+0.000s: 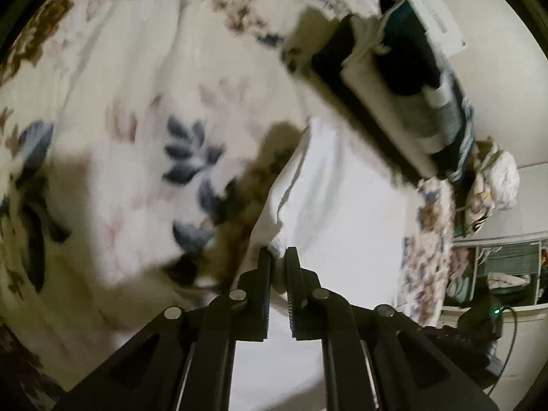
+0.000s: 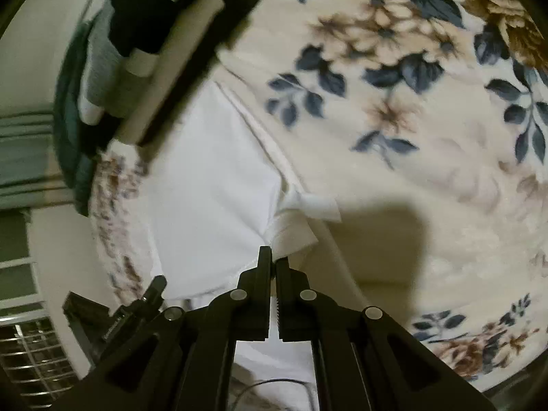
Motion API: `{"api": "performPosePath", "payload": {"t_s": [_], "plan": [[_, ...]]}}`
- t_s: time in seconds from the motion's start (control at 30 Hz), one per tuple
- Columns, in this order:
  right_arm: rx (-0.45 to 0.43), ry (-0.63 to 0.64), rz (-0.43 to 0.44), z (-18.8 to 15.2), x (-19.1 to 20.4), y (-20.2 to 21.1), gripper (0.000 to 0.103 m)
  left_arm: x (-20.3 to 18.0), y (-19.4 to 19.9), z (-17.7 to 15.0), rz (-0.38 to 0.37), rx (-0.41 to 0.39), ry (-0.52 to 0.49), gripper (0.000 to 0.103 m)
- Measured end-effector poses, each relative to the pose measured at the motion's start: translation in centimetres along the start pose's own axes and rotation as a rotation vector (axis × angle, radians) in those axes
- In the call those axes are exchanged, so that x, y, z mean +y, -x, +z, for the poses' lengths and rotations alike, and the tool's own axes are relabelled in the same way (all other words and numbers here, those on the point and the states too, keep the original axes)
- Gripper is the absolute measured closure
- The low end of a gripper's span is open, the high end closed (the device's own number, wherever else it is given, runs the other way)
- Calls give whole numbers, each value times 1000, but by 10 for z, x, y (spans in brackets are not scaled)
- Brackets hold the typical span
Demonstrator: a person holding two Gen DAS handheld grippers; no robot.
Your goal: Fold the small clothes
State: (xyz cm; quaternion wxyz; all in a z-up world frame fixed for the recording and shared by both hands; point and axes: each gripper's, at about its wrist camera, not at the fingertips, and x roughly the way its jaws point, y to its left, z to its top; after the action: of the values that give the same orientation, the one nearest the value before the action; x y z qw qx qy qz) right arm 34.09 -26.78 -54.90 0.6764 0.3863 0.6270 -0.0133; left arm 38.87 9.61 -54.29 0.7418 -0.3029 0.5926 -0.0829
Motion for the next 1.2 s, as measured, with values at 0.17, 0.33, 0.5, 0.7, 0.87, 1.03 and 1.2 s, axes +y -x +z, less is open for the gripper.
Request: {"api": "performPosePath", "payload": {"t_s": [0.17,0.33,0.5,0.7,0.87,1.03,1.2], "plan": [[28,85,-74,2,5,-12,94,-15,-2,-6,105,-24,-151,92],[34,201,-99,-9,22,-7,45,-47,15,-16,316,-132,-341,60],[-27,328,-221,-28,39,8,22,-65,30,-33,459,-231,-444,32],[-166,416,-396,-43,49,36,1,-76,45,-48,487,-249,-428,7],[-280,478,-481,-55,59,61,0,-85,63,-63,457,-271,-398,2],[-326,516,-483,-76,68,86,0,-92,81,-81,427,-284,-381,1],[-287,518,-447,-104,56,94,0,-87,96,-107,435,-274,-352,1]]}}
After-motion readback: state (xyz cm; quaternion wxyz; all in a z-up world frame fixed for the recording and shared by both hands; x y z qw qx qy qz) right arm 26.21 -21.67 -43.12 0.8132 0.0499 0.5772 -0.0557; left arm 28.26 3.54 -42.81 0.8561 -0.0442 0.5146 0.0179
